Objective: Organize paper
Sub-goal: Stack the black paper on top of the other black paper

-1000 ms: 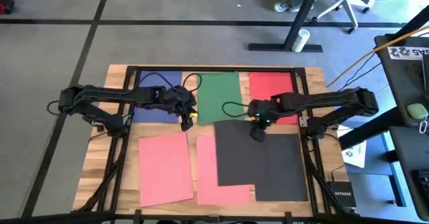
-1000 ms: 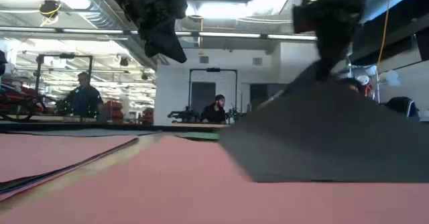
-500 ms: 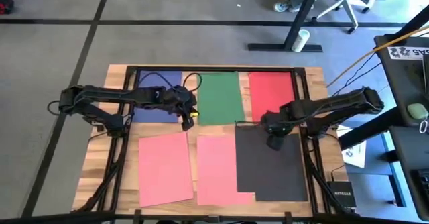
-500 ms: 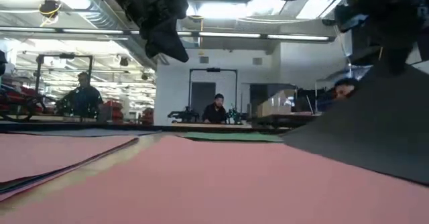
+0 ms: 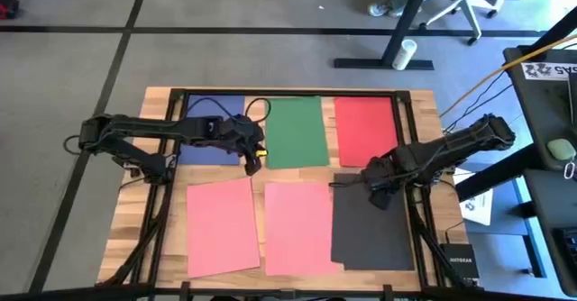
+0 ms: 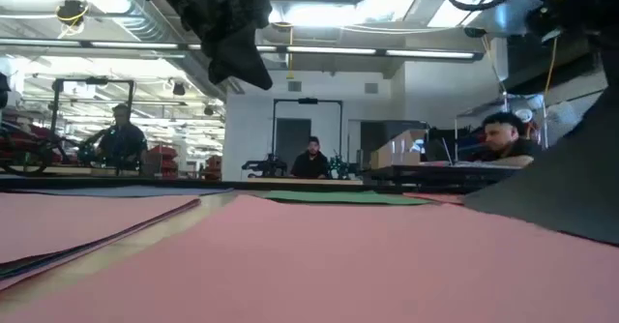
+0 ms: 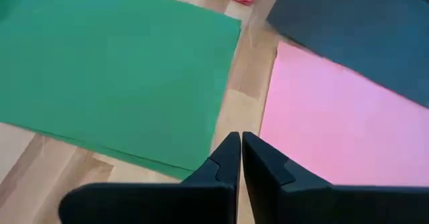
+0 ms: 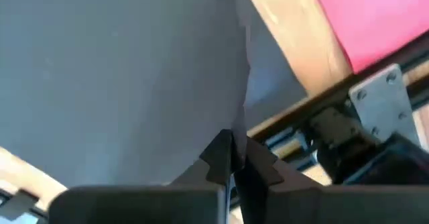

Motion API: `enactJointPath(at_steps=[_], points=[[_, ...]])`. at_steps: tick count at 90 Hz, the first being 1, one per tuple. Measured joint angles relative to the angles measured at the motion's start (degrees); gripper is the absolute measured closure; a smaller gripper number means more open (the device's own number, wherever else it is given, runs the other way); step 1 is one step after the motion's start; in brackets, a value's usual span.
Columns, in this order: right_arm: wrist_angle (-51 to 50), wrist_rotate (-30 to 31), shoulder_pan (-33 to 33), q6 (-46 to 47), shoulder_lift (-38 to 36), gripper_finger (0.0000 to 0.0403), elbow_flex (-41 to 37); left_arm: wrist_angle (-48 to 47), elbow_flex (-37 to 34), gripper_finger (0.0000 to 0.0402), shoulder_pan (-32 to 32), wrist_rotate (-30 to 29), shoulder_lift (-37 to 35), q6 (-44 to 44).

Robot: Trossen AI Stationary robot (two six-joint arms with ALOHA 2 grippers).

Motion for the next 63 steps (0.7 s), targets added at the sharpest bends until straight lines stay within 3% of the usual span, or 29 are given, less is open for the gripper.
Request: enactJointPath(at_steps=[63], points=[[-3.4, 0.5, -0.2, -0.1, 0.0, 0.0394, 0.0, -0.1, 0.0, 0.0401, 0.0, -0.5, 0.0, 0.0]])
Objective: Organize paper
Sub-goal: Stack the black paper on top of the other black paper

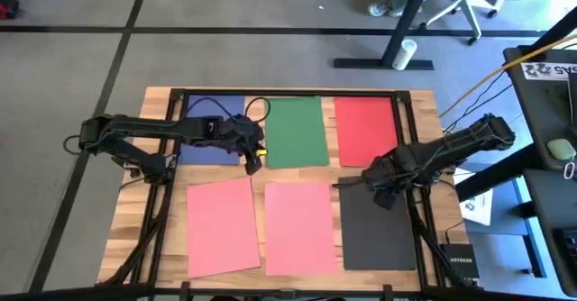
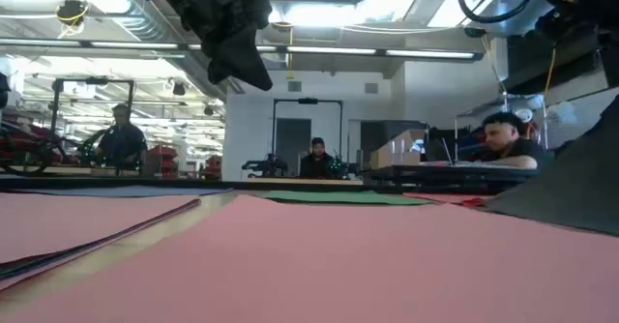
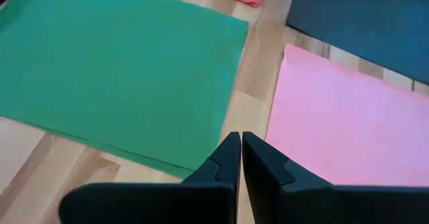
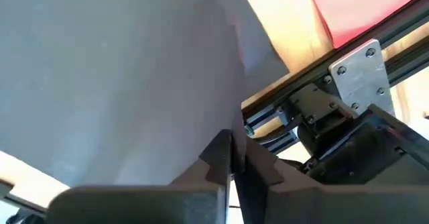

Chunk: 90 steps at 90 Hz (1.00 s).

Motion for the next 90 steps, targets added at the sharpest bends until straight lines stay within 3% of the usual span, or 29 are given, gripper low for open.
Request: enactJointPath(at_steps=[29, 42, 56, 71, 90], points=[[-0.4, 0.0, 0.0, 0.6, 0.0, 0.0297, 0.0, 0.0, 0.0, 0.0401, 0.0, 0.0, 0.0, 0.0], [-0.5, 0.1, 0.0, 0.6, 0.0, 0.0281, 0.0, 0.0, 0.0, 0.0401, 0.0, 0.0, 0.0, 0.2], [4.2, 1.8, 0.0, 0.1, 0.0, 0.0311, 0.0, -0.9, 0.0, 0.0401, 0.0, 0.0, -0.1, 0.7], [18.9, 11.8, 0.0, -3.4, 0.1, 0.0391, 0.0, -2.1, 0.0, 0.0401, 0.0, 0.0, -0.1, 1.1], [32.6, 18.7, -3.9, -9.5, 4.5, 0.0400, 0.0, -2.0, 0.0, 0.0401, 0.0, 0.0, -0.1, 1.1]])
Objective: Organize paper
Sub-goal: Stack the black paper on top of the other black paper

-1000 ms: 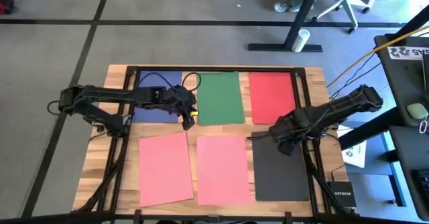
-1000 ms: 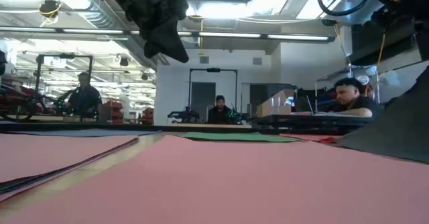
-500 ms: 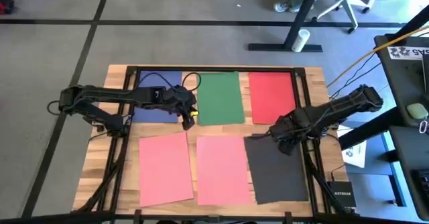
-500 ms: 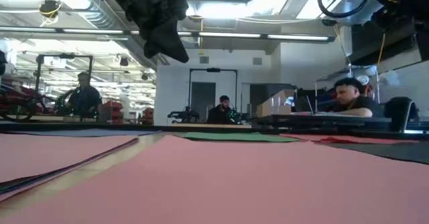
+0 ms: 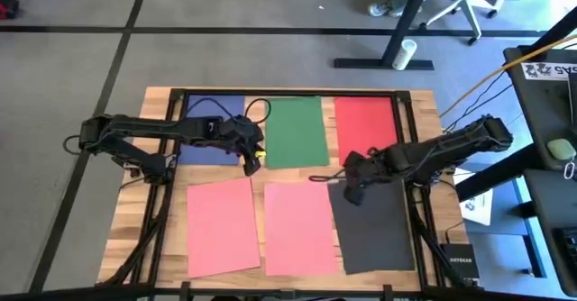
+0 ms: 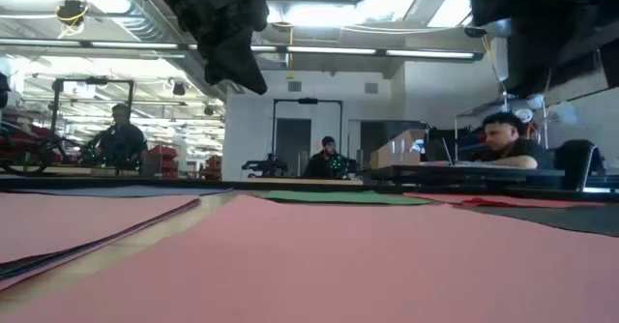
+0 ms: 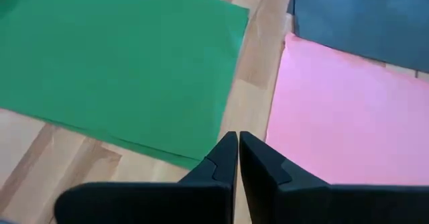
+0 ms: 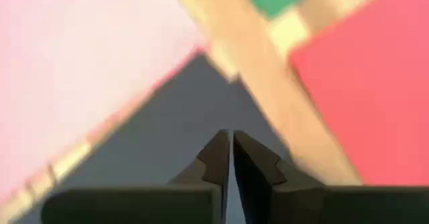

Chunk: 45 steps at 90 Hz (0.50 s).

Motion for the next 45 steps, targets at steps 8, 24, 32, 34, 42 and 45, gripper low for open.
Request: enactJointPath(at_steps=[8, 24, 32, 34, 42, 45], points=[[4.6, -0.8, -2.2, -2.8, 3.5, 0.0400, 0.0, -0.2, 0.0, 0.0401, 0.0, 0.0, 0.0, 0.0], [8.8, -4.4, -4.7, -6.6, 10.1, 0.0402, 0.0, -2.8, 0.0, 0.0401, 0.0, -1.4, 0.0, -0.3], [9.0, -5.6, -5.3, -7.4, 12.9, 0.0402, -0.3, -3.7, 0.0, 0.0401, 0.0, -2.7, 0.0, -0.9], [9.4, -6.0, -5.3, -7.4, 13.4, 0.0402, -0.6, -3.9, 0.0, 0.0401, 0.0, -2.9, 0.0, -0.9], [15.2, -9.4, -5.7, -8.0, 14.7, 0.0402, -2.9, -4.4, 0.0, 0.0402, 0.0, -3.0, 0.0, -1.0], [16.9, -10.9, -5.6, -8.1, 15.2, 0.0402, -4.1, -4.5, 0.0, 0.0401, 0.0, -3.0, 0.0, -1.1]])
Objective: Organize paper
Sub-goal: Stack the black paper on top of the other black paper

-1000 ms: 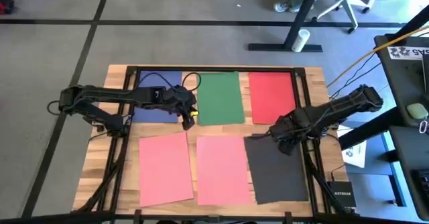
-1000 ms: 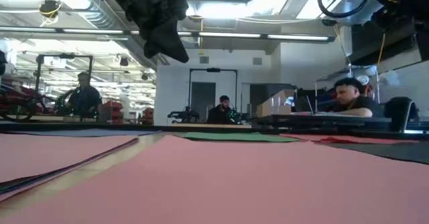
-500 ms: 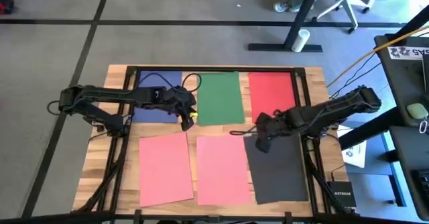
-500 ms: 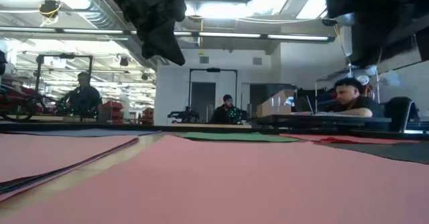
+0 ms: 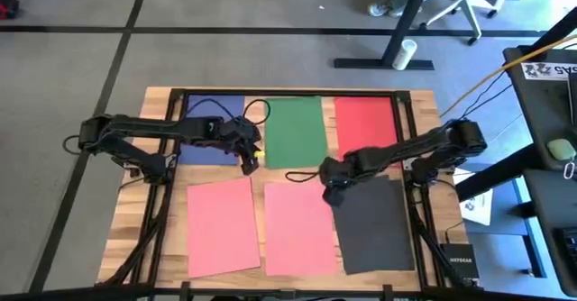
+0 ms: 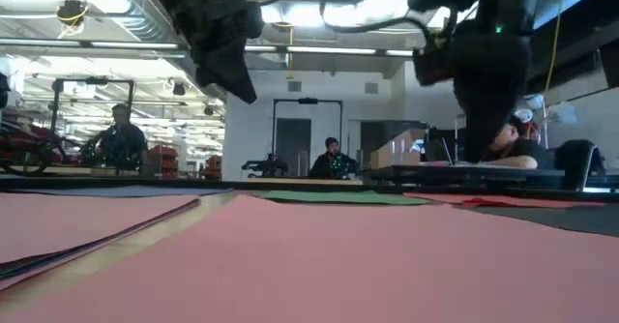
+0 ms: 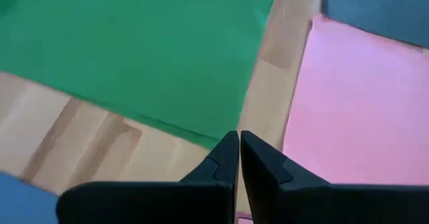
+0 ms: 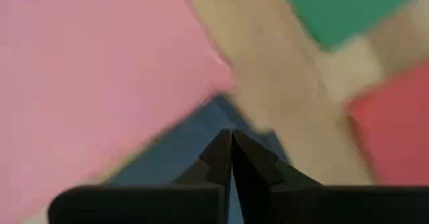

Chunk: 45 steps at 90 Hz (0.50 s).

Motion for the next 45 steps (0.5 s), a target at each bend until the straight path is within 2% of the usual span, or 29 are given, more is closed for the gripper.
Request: enactJointPath(at_steps=[14, 45], points=[[5.9, -2.0, -0.3, 1.2, 0.9, 0.0403, -4.4, 0.3, 0.0, 0.0402, -0.3, -0.1, 0.0, 0.0], [9.8, -3.3, -0.8, 3.8, 0.6, 0.0403, -9.4, 0.3, 0.0, 0.0401, -0.3, -0.1, 0.0, -0.4]])
